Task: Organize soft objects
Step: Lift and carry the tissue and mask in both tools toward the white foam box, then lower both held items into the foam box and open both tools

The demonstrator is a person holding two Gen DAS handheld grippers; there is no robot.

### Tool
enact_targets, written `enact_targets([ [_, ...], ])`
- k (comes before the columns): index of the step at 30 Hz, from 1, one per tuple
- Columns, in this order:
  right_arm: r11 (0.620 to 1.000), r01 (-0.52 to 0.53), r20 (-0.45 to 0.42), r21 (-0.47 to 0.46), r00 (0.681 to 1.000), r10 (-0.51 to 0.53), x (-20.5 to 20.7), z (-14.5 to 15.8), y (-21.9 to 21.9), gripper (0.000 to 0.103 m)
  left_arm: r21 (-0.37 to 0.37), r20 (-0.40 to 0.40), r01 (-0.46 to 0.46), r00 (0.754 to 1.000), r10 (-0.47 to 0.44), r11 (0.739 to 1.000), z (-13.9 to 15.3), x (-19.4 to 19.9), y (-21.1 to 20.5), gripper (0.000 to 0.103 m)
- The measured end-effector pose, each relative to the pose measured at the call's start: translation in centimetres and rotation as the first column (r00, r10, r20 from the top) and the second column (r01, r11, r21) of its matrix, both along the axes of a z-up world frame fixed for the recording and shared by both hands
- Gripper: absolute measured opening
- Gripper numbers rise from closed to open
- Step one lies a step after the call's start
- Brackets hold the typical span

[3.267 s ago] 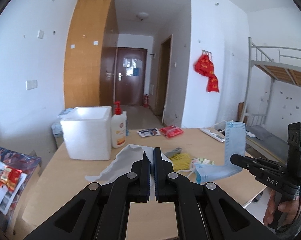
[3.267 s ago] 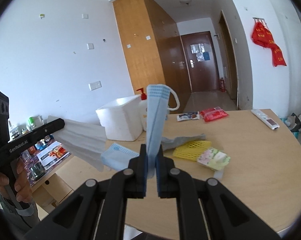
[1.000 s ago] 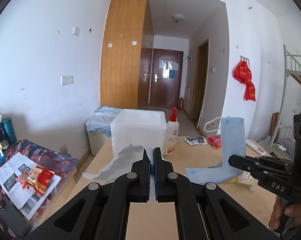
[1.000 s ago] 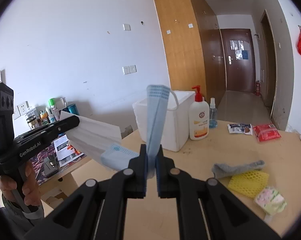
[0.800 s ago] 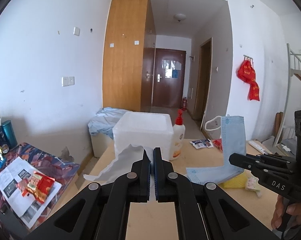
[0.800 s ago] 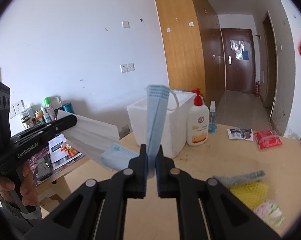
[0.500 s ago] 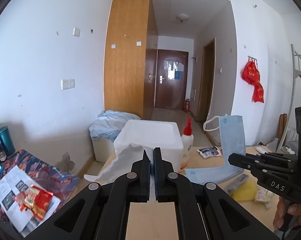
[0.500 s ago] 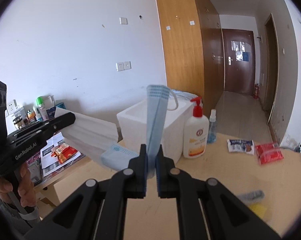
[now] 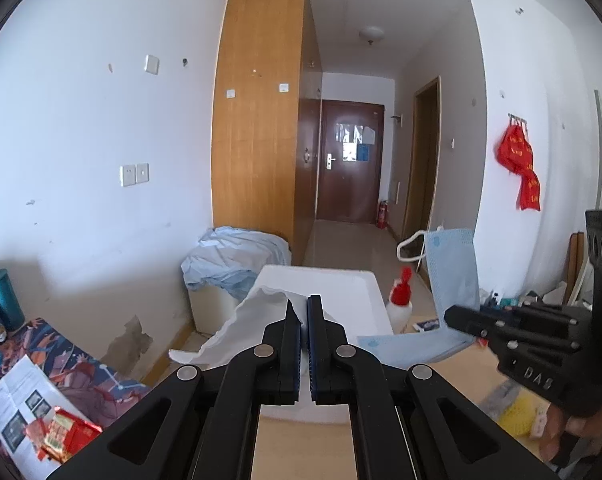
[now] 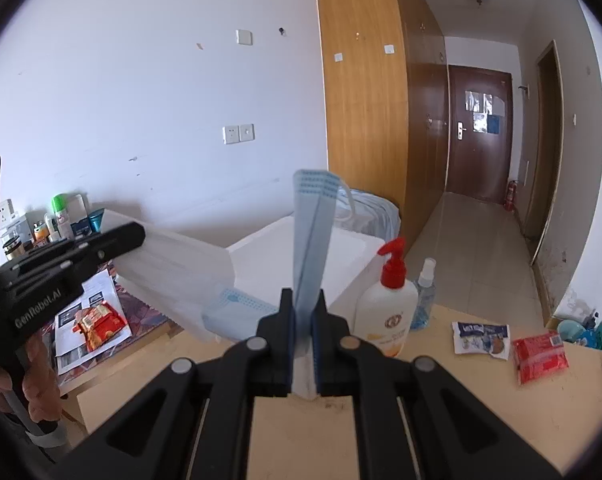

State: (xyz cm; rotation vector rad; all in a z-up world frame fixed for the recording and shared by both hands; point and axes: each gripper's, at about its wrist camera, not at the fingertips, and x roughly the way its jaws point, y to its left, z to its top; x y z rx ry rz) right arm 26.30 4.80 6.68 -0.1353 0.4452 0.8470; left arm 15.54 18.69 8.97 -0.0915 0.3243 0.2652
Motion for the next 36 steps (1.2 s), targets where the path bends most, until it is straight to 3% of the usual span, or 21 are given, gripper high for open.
enact_targets([
  [14,0.996,0.079,-0.009,0.035,0.997,-0.079,4.5,0.6,2.7,0.01,0.001,0.025,-0.004,1.0,0.004,1.0,1.6,6.0,1.2,0.003],
  [24,0.986,0.147,-0.028,0.08,0.989,-0.145,6.4,1.1,1.4,0.01,-0.085,-0.085,0.038,0.995,-0.045,0.996,1.3,11.8,3.7,0.003],
  [36,0.989,0.123,-0.041,0.082,0.992,-0.12,6.2,0.9,1.8,0.01,-0.124,-0.215,0.09,0.97,-0.116,0.988,-2.7,16.1,3.1,0.003],
])
